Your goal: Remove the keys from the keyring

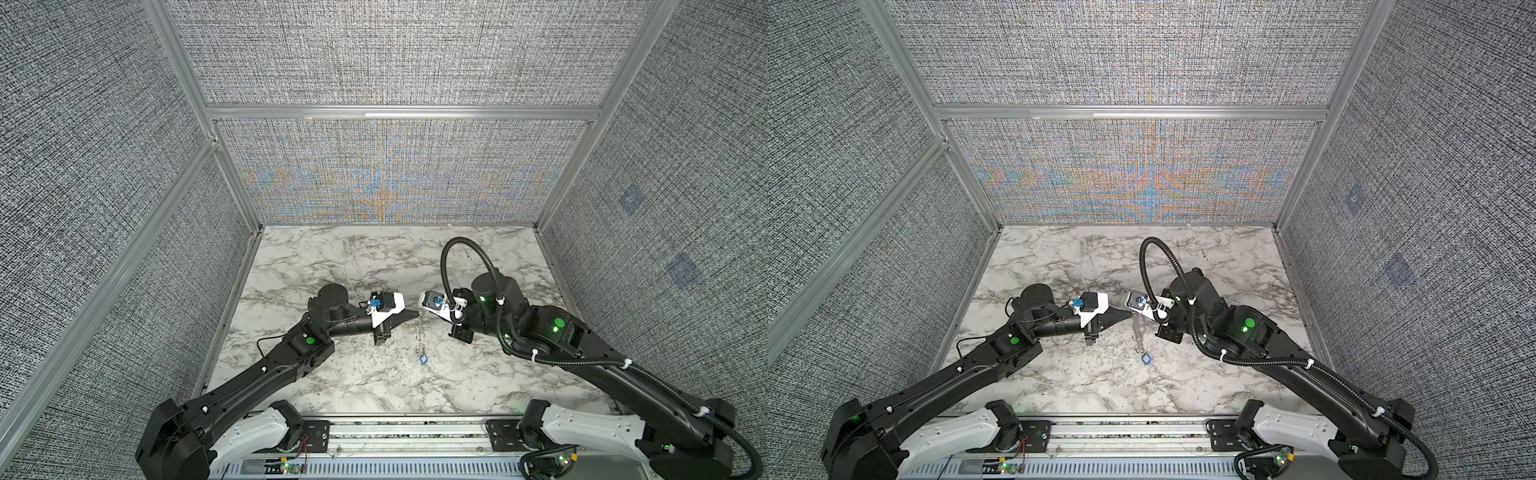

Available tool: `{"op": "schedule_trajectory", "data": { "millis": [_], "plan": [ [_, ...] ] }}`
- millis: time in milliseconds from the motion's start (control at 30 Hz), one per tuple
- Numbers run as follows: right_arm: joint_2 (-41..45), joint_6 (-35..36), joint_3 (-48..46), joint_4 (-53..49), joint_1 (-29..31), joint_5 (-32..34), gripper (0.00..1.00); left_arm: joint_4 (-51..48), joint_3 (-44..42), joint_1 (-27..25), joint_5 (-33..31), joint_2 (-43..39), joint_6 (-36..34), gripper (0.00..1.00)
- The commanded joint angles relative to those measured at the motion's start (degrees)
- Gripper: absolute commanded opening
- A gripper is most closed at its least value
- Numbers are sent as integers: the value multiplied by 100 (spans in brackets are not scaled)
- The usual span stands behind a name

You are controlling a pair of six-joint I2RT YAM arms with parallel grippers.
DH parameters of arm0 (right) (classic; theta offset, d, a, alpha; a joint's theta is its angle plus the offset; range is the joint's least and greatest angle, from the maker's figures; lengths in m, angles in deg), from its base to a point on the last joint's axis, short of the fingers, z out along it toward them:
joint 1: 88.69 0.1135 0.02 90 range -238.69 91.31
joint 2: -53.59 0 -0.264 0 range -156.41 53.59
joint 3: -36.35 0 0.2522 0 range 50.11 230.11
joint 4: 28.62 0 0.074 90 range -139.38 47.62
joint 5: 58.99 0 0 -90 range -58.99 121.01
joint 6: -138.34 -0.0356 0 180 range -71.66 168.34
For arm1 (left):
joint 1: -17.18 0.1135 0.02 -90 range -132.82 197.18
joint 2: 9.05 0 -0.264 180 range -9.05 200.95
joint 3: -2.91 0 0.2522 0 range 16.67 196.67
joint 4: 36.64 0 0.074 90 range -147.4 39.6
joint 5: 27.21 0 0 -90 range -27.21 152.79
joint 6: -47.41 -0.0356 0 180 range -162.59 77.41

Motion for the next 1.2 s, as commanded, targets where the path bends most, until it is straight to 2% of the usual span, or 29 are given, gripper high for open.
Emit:
{"op": "schedule_trajectory", "data": {
  "millis": [0,433,633,1167],
  "plan": [
    [14,79,16,109,-19,125,0,9,64,-7,288,-8,-14,0],
    [-223,240,597,-140,-22,-387,0,-477,327,-7,445,258,-192,0],
    [-200,306,419,-221,-42,-201,0,-380,292,-7,497,156,-192,0],
    [82,270,-105,83,-279,-456,0,-232,352,-7,543,132,-93,0]
  ]
}}
